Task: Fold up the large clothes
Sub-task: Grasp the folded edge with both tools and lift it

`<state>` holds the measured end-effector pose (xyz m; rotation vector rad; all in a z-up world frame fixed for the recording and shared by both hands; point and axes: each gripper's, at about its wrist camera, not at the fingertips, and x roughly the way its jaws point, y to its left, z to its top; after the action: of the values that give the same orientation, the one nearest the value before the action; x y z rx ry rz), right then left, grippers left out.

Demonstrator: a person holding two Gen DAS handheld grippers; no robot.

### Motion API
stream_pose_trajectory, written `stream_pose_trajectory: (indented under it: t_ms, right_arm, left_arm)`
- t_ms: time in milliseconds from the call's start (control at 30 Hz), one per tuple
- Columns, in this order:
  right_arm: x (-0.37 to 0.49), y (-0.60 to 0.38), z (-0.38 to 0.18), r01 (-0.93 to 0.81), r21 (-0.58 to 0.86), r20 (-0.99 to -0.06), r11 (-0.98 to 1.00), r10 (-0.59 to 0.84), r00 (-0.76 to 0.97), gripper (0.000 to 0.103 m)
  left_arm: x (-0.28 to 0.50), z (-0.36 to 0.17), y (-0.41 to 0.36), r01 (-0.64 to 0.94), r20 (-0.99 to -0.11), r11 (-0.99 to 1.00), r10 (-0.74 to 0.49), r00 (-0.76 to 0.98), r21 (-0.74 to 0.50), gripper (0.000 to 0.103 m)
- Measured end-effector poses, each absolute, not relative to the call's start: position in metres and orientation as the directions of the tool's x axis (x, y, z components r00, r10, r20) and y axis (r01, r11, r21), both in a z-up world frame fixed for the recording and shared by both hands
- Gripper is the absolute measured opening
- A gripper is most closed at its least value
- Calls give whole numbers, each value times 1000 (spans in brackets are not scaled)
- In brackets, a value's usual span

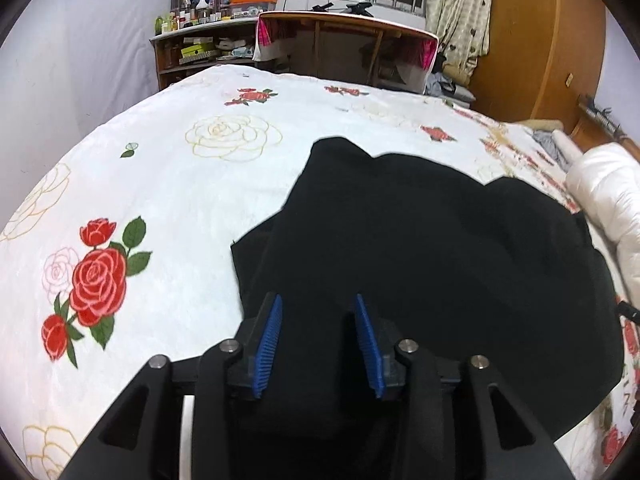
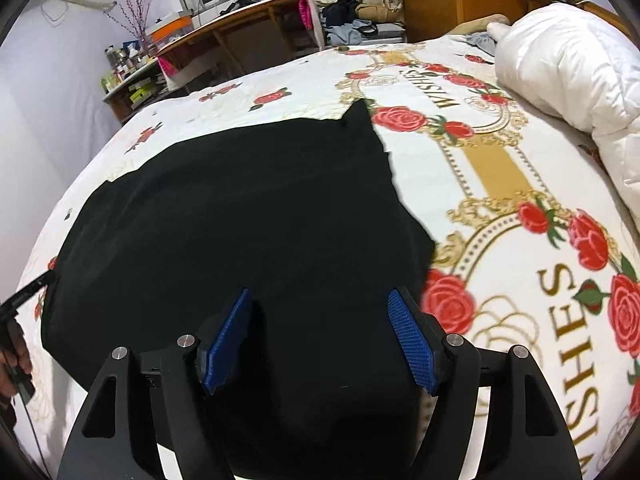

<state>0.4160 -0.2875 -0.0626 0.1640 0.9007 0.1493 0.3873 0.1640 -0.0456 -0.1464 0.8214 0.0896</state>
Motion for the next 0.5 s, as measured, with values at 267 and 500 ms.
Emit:
stream_pose_trajectory:
  t_ms: [267, 500]
  right_arm:
    - [427, -323, -85, -18, 292, -790, 956, 252, 559, 77]
    - [440, -340, -106, -21, 432, -763, 902, 377, 524, 83]
  left_arm:
    - [401, -65, 200, -166, -771, 967, -45, 636, -194, 57]
    - [411, -94, 221, -170, -754, 919, -174, 634, -355, 77]
